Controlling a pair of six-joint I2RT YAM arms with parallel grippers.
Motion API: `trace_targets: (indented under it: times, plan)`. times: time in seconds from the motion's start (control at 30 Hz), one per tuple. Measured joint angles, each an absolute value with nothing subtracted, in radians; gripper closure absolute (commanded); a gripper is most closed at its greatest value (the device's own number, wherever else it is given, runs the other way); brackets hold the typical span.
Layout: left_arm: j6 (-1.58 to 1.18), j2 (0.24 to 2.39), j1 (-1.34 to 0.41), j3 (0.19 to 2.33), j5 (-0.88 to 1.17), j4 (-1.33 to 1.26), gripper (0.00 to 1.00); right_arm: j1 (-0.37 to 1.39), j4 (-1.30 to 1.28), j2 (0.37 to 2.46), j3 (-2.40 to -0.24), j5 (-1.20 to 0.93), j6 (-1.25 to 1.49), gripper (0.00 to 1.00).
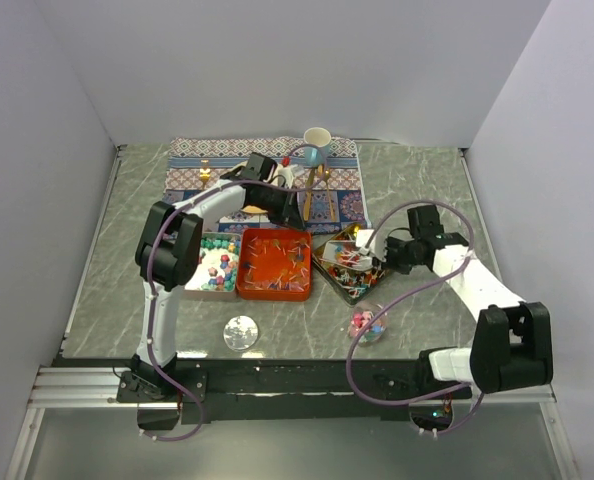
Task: Pack the candies
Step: Scoop the fake candies from the storage box, then place the fake candies in the packing bottle.
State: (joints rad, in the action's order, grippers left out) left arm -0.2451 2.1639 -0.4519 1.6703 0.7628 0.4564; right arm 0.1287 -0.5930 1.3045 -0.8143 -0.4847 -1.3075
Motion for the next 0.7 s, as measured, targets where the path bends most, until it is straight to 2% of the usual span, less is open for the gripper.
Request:
trace_targets:
  times: [0.33,0.7]
  plan:
    - [-0.204,2.162,-0.436,1.723,0.748,0.487,0.99,0.008,-0.530,1.239,-0.785,-0.596,-1.206,1.00]
    - [-0.168,2.073,-0.377,1.723,0.659,0.544,0.99,-0.237,-0.934,1.029,-0.964,-0.646,-1.548,1.00]
